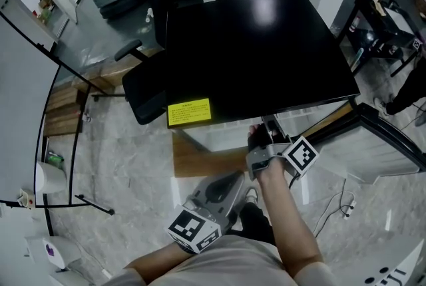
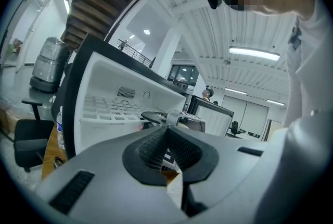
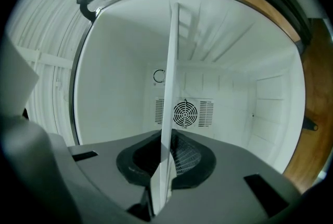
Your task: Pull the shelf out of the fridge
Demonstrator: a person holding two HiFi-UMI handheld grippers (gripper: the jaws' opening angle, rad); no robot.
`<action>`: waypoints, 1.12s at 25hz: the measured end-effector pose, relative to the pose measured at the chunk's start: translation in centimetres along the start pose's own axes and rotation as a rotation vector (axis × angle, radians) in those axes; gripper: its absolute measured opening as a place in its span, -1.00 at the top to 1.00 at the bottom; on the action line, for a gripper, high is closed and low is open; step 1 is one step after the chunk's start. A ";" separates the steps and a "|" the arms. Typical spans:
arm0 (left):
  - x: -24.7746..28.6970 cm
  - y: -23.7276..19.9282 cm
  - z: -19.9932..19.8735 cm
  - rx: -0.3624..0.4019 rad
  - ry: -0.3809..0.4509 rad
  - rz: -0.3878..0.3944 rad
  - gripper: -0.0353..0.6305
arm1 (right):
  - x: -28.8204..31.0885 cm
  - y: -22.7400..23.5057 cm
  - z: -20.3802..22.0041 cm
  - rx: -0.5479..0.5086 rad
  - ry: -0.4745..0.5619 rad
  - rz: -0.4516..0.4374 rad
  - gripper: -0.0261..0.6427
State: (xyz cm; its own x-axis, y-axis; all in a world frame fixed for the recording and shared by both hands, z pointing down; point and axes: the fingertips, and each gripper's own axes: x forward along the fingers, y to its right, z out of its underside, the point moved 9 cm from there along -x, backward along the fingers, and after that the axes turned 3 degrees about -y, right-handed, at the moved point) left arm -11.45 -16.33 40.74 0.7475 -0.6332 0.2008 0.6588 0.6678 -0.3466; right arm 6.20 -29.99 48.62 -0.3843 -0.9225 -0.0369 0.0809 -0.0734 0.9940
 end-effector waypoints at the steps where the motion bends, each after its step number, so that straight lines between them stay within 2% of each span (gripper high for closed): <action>1: -0.1 0.2 0.1 0.001 0.000 0.005 0.88 | -0.2 0.0 0.1 0.002 0.001 0.000 0.81; 7: -0.8 0.6 0.3 0.001 0.002 0.003 0.88 | -1.3 -0.1 0.4 0.002 0.007 0.000 0.81; 28: -1.6 1.8 0.5 0.018 0.004 0.069 0.88 | -5.0 -0.5 1.4 -0.014 0.018 0.011 0.81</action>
State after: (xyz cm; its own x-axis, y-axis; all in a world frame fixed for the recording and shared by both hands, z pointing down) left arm -11.41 -13.94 40.28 0.7909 -0.5868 0.1733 0.6070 0.7168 -0.3432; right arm 6.81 -24.79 48.49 -0.3671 -0.9297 -0.0278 0.0981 -0.0684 0.9928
